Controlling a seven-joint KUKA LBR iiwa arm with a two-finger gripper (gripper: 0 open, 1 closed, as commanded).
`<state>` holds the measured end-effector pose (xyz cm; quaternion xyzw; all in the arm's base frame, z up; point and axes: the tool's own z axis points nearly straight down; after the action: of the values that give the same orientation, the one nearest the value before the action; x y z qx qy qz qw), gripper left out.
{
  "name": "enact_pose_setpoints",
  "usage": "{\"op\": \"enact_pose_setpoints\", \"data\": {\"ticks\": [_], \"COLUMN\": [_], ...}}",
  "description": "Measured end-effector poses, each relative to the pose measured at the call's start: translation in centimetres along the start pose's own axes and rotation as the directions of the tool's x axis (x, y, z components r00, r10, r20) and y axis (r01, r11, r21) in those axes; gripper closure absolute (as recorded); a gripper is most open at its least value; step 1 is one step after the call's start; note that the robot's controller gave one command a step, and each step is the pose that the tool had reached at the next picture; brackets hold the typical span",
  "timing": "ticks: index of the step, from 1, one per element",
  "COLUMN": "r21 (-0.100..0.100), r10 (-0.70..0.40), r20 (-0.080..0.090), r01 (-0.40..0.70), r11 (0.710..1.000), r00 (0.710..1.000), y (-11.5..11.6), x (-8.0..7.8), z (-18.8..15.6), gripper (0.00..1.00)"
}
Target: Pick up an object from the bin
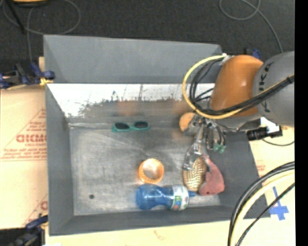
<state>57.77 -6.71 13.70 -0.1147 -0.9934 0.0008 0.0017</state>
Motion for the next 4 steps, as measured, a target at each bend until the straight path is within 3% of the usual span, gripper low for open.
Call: {"op": "enact_pose_setpoints", "data": {"ticks": [1, 2, 3, 4], "r21": [-0.005, -0.002, -0.003, -0.004], "r10": [0.094, 0.151, 0.248, 0.241], "r20": [0.008, 0.007, 0.005, 0.010], "r01": [-0.094, -0.151, -0.248, -0.241], "r11": [0.996, 0.988, 0.969, 0.971], "r00": [0.996, 0.988, 0.969, 0.970], "y": [-0.1, -0.2, 3.2, 4.3], "x": [-1.8, 2.5, 0.2, 0.0], "z": [0.3, 0.1, 1.0, 2.3], "gripper": [0.00, 0.00, 0.00, 0.00]}}
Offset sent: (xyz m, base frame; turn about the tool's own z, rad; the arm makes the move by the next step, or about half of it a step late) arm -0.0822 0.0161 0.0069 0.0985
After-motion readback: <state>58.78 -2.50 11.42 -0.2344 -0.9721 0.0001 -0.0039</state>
